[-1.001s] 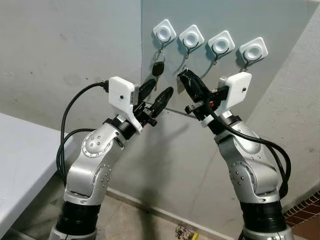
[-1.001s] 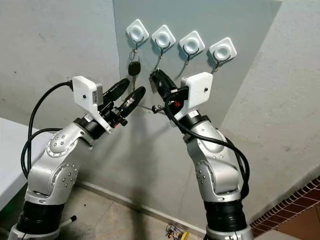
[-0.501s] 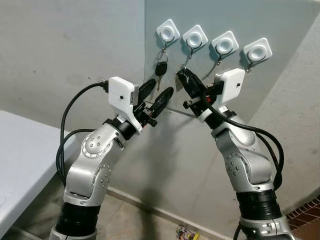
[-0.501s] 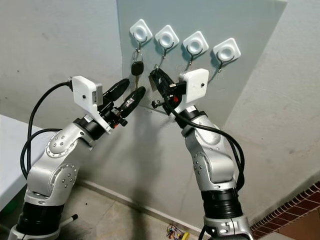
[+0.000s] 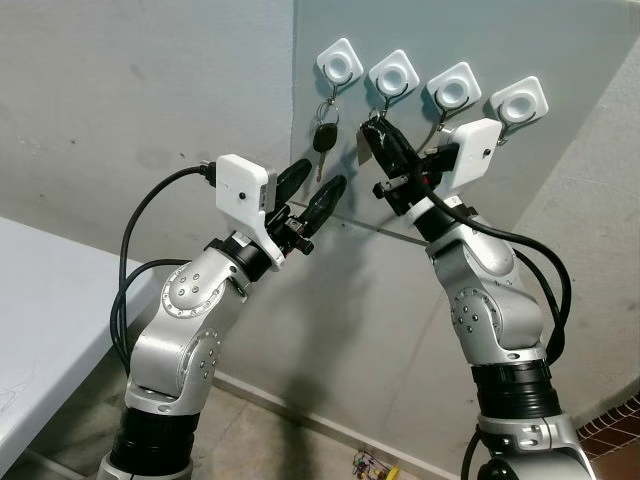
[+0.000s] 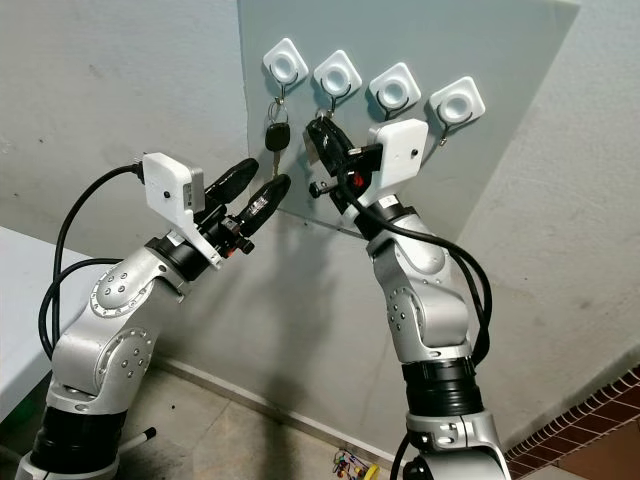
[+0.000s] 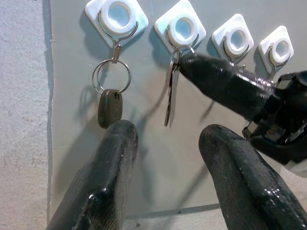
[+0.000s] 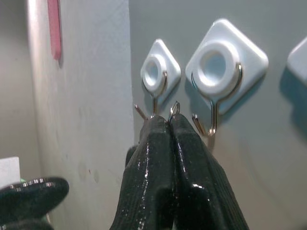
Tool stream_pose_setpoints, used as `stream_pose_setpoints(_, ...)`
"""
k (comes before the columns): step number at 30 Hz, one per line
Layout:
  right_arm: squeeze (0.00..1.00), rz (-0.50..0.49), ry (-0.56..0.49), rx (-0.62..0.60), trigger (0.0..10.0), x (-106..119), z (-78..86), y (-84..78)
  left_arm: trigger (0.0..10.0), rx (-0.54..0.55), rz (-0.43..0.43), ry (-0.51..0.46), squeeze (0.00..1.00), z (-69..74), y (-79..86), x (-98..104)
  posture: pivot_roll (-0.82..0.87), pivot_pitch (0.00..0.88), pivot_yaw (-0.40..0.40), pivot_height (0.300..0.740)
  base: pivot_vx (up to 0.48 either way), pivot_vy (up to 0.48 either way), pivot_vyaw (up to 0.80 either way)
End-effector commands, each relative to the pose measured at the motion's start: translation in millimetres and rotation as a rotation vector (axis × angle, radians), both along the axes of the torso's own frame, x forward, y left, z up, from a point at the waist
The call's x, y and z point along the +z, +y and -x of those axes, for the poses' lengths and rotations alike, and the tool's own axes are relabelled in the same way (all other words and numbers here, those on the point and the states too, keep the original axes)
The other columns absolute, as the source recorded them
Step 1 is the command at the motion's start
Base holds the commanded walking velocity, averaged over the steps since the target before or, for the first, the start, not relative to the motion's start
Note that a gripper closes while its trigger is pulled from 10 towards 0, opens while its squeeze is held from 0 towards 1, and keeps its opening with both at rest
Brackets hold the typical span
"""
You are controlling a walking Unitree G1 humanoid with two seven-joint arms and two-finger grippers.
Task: Hang keys on a hook
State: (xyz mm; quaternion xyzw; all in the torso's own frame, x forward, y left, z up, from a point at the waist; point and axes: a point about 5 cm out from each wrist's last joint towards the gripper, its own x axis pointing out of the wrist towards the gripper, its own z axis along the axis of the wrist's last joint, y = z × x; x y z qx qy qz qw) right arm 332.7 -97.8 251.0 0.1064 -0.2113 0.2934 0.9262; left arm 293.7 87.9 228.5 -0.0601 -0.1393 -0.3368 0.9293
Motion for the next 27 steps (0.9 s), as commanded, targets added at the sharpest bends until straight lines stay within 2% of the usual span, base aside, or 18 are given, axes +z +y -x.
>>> stream_pose_setpoints(1,0.00,-0.035,-0.009,-0.010,10.0,6,-1.9,-5.4,10.0,0.003,0.000,-0.005,0.00,2.5,0.2,2,-0.09,0.000,-0.072,0.724,0.000,0.000,0.00)
stream_pose_setpoints(13,0.00,-0.129,0.033,0.014,10.0,6,-2.1,-10.5,10.0,0.002,0.001,-0.003,0.00,2.6,0.3,2,-0.10,0.005,-0.069,0.724,0.000,0.000,0.00)
stream_pose_setpoints(15,0.00,-0.167,0.056,0.025,10.0,5,-2.2,-11.6,10.0,0.002,0.002,-0.002,0.00,2.7,0.4,2,-0.10,0.008,-0.068,0.724,0.000,0.000,0.00)
stream_pose_setpoints(17,0.00,-0.252,0.112,0.095,10.0,1,-0.4,-12.0,10.0,0.003,0.002,-0.001,0.00,2.7,0.5,2,-0.10,0.008,-0.068,0.724,0.000,0.000,0.00)
stream_pose_setpoints(27,0.00,-0.430,0.195,0.194,10.0,-4,4.0,-12.8,10.0,0.012,0.004,0.000,0.00,2.6,2.0,3,-0.09,0.020,-0.067,0.724,0.000,0.000,0.00)
